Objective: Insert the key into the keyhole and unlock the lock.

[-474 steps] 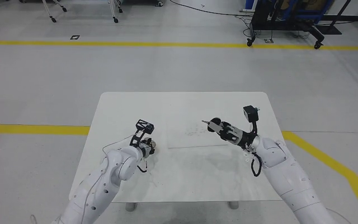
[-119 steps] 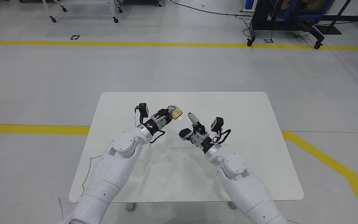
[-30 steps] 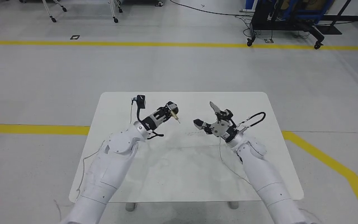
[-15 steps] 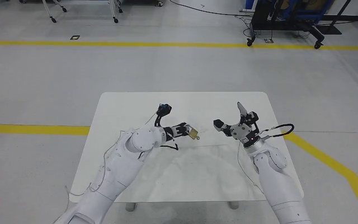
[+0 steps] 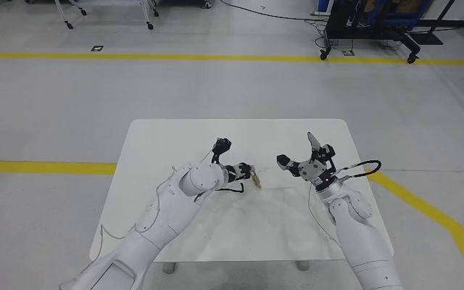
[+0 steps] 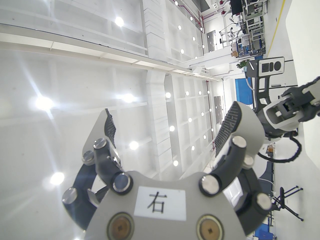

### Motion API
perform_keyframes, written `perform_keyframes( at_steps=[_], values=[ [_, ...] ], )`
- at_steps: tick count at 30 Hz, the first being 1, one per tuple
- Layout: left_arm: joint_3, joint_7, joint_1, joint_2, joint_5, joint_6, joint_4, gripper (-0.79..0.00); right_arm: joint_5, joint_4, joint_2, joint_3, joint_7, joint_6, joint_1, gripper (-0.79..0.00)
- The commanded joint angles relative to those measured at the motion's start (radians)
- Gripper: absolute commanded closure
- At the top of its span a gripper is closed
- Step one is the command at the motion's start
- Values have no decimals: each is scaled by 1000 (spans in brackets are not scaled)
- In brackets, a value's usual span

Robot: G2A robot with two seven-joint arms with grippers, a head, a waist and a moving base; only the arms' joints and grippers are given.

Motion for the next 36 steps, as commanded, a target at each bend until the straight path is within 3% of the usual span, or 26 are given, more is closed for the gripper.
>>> perform_keyframes(
  at_steps=[1,4,6,7,11,14,20,30,33,36],
  values=[
    [9,19,-15,-9,-1,10,25,-425,0,0,0,0,0,0,0,-785],
    [0,54,-30,-18,-25,9,54,-434,0,0,0,0,0,0,0,-785],
    [-10,76,-37,-19,-24,-1,61,-539,0,0,0,0,0,0,0,-785],
    [-22,88,-39,-17,-27,-7,59,-650,0,0,0,0,0,0,0,-785],
    [-83,120,-24,-4,-40,-25,29,-785,0,0,0,0,0,0,0,-785],
    [-157,123,12,16,-67,-50,-28,-785,0,0,0,0,0,0,0,-785],
    [-339,74,145,62,-156,-85,-247,-785,0,0,0,0,0,0,0,-785],
    [-337,77,146,62,-155,-89,-252,-785,-6,0,0,1,-8,-3,0,-785],
    [-333,123,164,64,-109,-130,-314,-785,-56,-9,-3,1,-97,-105,2,-785],
    [-341,232,199,78,104,-132,-415,-785,-20,-29,-6,40,-134,-220,-1,-785]
  ],
)
